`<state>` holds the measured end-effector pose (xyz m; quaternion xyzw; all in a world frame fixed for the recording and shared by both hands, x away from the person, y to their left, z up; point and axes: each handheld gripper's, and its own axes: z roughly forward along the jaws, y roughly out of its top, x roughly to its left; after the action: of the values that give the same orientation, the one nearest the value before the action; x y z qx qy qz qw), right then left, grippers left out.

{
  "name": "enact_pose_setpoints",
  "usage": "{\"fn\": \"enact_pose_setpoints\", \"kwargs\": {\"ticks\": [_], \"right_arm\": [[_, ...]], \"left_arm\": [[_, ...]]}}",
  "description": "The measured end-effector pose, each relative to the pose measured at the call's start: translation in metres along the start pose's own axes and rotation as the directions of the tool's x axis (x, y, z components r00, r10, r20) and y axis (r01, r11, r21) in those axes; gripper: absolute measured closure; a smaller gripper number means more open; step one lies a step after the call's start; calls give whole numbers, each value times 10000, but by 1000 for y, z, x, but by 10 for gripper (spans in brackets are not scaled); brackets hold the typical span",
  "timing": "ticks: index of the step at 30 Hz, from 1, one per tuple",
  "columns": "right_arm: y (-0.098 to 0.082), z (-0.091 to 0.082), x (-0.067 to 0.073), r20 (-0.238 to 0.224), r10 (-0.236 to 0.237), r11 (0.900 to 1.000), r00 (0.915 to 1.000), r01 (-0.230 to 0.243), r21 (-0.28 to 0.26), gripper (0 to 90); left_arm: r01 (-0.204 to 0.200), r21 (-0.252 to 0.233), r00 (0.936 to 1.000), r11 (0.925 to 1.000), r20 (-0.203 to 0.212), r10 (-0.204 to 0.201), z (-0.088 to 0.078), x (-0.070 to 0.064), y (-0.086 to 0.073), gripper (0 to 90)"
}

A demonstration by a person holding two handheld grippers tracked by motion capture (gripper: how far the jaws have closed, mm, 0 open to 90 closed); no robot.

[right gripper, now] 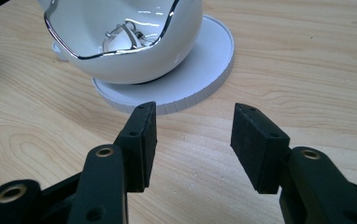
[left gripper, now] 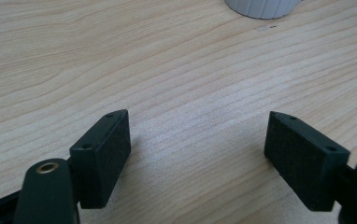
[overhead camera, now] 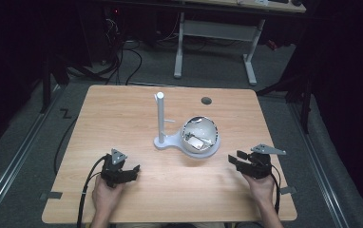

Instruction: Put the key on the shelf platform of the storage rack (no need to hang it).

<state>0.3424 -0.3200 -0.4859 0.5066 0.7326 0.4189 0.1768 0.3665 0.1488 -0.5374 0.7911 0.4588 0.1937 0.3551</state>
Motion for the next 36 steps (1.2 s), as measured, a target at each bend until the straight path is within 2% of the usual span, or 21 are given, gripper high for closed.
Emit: {"fn": "enact_pose_setpoints", "kwargs": {"ticks": [16, 29, 34, 36], "right_arm": [[-13, 25, 1, 148, -55, 9990, 9999, 48, 452, 516], [-21, 42, 5, 869, -788, 9938, 9931, 714, 853, 513], [-23, 46, 6, 932, -925, 9918, 9913, 835, 967, 508], [-23, 47, 7, 977, -1130, 9887, 9888, 1022, 1094, 501]], "left_arm": [[5, -6, 10000, 10000, 6, -5, 0, 0, 0, 232], [-6, 0, 10000, 10000, -5, 6, 0, 0, 0, 232], [-12, 2, 10000, 10000, -8, 12, 0, 0, 0, 233], [-5, 0, 10000, 10000, -7, 5, 0, 0, 0, 233]]}}
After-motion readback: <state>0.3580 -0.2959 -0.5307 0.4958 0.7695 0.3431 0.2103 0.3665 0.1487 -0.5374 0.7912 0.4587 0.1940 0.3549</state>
